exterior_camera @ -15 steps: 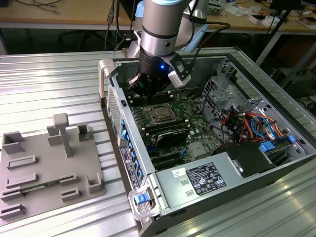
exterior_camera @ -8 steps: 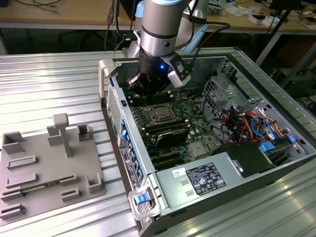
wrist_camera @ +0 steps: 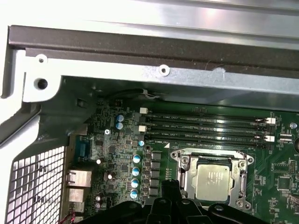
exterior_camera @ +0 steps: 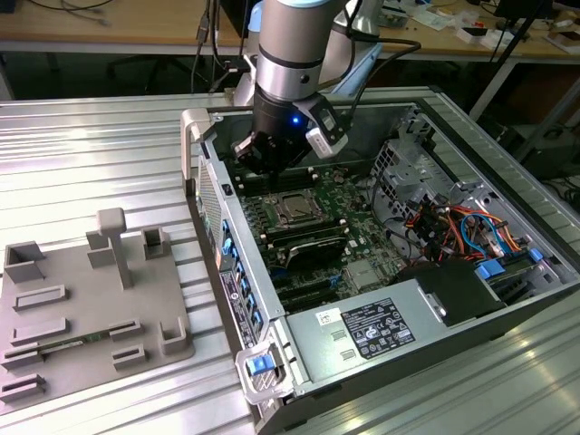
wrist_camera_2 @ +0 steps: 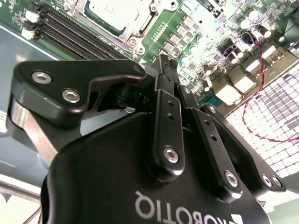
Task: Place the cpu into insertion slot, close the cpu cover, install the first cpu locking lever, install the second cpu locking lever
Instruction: 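Install the first cpu locking lever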
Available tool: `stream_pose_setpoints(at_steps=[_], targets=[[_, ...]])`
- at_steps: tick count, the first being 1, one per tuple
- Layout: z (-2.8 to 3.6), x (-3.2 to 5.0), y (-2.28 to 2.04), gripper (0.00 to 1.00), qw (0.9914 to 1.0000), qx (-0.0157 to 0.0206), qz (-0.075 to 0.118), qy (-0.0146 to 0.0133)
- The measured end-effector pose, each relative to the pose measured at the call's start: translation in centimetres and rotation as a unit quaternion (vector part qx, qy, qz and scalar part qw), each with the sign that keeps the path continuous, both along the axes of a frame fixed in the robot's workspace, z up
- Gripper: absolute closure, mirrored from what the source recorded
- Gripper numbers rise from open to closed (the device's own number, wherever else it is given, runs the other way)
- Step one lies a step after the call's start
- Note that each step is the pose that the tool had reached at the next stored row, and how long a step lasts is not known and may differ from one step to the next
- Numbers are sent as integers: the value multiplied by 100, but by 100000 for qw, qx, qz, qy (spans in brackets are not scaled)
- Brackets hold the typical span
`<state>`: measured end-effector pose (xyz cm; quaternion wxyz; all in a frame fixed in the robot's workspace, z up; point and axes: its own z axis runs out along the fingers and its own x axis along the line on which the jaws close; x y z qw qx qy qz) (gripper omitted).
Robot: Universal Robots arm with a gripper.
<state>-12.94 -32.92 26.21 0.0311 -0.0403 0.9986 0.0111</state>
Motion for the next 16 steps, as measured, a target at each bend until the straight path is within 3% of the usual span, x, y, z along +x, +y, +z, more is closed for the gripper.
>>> stream_pose_setpoints(at_steps=[6, 11, 16], targets=[[-7, 0, 83, 89, 100000, 1, -7, -3], [-16, 2, 128, 89, 100000, 2, -7, -1], [-33, 49, 144, 89, 100000, 7, -18, -5]])
